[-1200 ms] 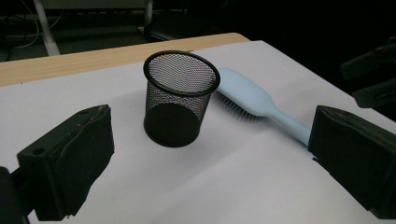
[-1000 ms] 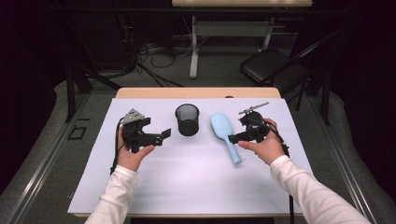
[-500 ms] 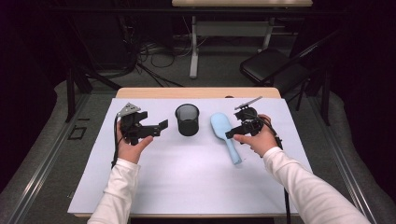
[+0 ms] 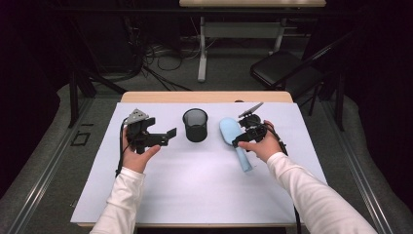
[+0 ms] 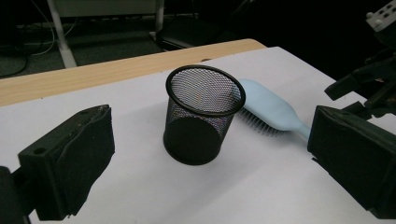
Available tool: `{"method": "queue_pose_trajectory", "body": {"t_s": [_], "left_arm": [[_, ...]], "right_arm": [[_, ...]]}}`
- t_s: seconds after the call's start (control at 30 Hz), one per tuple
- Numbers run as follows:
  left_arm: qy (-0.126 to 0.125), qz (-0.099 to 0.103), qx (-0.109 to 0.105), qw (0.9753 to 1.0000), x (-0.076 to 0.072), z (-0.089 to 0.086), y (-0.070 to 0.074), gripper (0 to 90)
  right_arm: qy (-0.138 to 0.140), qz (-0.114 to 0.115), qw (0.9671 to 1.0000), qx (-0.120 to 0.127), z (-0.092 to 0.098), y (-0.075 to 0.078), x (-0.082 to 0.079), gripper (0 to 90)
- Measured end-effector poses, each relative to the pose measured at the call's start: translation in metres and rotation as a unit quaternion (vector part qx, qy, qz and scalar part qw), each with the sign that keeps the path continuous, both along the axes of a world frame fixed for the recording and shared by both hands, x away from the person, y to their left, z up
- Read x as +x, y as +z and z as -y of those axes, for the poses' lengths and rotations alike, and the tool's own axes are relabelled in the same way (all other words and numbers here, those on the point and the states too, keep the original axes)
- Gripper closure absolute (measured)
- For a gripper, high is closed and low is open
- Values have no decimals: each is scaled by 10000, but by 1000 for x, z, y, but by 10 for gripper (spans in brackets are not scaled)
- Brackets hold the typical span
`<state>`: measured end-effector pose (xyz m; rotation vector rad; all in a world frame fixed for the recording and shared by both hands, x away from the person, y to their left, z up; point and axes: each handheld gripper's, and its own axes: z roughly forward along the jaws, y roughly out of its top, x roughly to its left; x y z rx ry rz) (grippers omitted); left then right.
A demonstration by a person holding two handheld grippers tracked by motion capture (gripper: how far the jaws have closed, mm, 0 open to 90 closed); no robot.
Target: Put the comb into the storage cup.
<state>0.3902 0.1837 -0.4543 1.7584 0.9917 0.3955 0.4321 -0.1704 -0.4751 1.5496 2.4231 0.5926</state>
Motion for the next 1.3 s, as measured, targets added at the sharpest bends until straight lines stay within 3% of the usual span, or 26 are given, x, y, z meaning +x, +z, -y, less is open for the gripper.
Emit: {"method": "queue_pose_trajectory", "body": {"t_s": [0.43, 0.87, 1.13, 1.3], "left_arm": [[-55, -4, -12, 10000, -1, 0, 0, 9], [-47, -31, 54, 10000, -3, 0, -1, 10], [-29, -38, 24, 10000, -4, -2, -1, 13], [-21, -49, 10, 10000, -3, -2, -2, 13]], "right_arm": [[-75, -513, 9983, -257, -9, -14, 16, 244], [-263, -470, 9978, -398, -15, -22, 21, 292], [-339, -462, 9978, -323, -18, -23, 22, 324], [-439, -576, 9967, -357, -20, -24, 22, 332]]}}
